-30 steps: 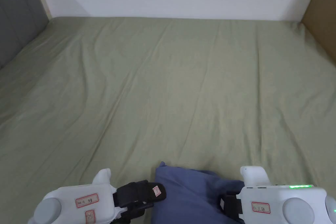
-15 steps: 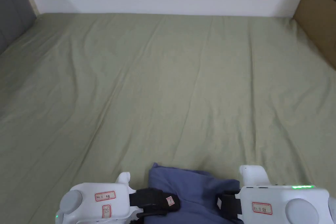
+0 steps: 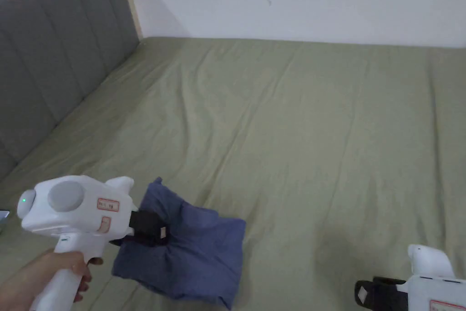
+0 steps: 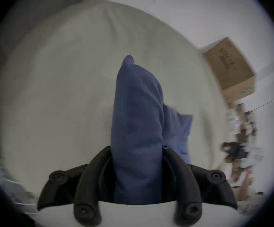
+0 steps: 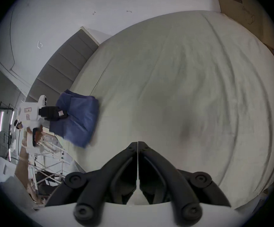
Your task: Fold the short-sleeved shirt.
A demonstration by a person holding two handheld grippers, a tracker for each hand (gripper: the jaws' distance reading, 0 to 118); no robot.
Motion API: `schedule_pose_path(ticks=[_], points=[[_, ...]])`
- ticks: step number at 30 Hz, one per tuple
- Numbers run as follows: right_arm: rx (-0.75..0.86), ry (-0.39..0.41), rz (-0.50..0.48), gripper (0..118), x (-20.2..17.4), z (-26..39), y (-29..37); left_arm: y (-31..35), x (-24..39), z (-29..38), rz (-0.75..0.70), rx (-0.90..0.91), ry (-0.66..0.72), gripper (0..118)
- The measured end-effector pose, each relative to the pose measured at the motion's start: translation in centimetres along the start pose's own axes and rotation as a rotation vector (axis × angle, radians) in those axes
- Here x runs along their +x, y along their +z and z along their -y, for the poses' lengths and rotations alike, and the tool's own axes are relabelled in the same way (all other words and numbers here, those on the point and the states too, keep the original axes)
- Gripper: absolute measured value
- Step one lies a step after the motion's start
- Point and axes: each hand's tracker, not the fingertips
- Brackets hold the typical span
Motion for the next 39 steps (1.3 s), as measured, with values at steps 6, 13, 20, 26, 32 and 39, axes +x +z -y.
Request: schedule_pose_path(ticks=[6,13,20,26,32,39], points=[[-0.036,0.018,0.008,0,-2.1,0.0,-1.8,-0.2,-7.1,-2.9,-0.499,-0.086,-0.147,35],[-0.075,0.035,0.030,0,-3.0,-0.2,-2.7,-1.3,-9.9,-2.0,-0.783,-0.088,-0.294,60],[-0.075,0.023,0.041,0,-2.5,-0.2,-2.4,1.4,-10.6,-1.9,-0.777,-0.024,-0.193,107],[-0.062,0.014,0.027,0,-1.9,0.3,-1.4,5.2,-6.3,-0.8,-0.533,0.115,-0.050,29],[-0.017,-0.021,-0.010,0,-0.9,1.3,0.2,4.6,2.4,3.2,-0.245,0.253,0.057,0],[0.035,-0.009,-0.022,0,1.1,2.0,3.0,2.2,13.8,8.4,-0.260,0.283,-0.038,0]])
